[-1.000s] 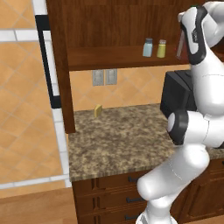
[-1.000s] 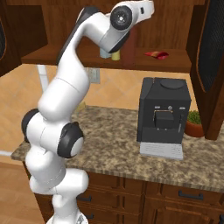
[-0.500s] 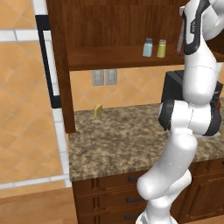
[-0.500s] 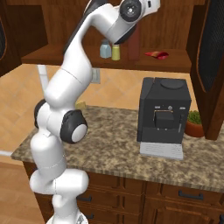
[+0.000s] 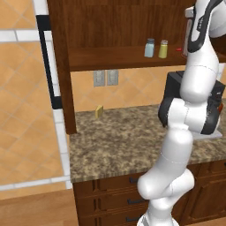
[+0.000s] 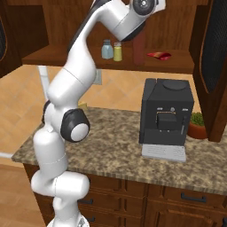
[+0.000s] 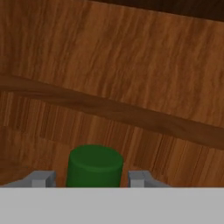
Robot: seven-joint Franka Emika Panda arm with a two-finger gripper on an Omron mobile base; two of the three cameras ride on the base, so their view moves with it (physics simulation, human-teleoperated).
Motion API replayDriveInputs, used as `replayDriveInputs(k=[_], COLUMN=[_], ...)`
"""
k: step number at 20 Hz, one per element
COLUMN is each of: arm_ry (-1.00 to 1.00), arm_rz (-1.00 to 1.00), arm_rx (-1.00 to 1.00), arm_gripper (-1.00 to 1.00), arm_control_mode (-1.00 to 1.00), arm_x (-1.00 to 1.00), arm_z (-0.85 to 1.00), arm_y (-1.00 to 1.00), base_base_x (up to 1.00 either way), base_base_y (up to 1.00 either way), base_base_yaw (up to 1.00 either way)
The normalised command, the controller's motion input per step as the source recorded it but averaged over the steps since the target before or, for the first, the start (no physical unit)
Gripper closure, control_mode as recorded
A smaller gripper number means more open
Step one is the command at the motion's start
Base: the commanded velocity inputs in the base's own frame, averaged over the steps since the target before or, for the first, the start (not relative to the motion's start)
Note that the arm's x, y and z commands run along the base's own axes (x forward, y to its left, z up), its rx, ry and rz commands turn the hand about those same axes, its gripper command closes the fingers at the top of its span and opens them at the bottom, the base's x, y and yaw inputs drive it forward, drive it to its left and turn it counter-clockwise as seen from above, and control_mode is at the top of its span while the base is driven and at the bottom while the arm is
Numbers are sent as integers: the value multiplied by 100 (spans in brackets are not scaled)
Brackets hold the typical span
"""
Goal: Put the shaker and condiment bottle from the counter next to their counterparts in the cabinet.
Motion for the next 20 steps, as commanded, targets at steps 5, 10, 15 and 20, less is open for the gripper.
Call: replayDriveInputs(k=[5,10,15,20], arm_ry=[-3,-7,-4,0], arm_rz=[0,0,0,0], arm_rx=[-1,0,-2,-3], arm_gripper=[100,100,100,100], arm_control_mode=[-100,-100,-100,-100], arm_x=[4,0,0,10], arm_z=[-15,-15,-37,-49], arm_y=[0,0,0,0], base_base_x=[0,0,0,0], base_base_y=[0,0,0,0], base_base_yaw=[0,0,0,0])
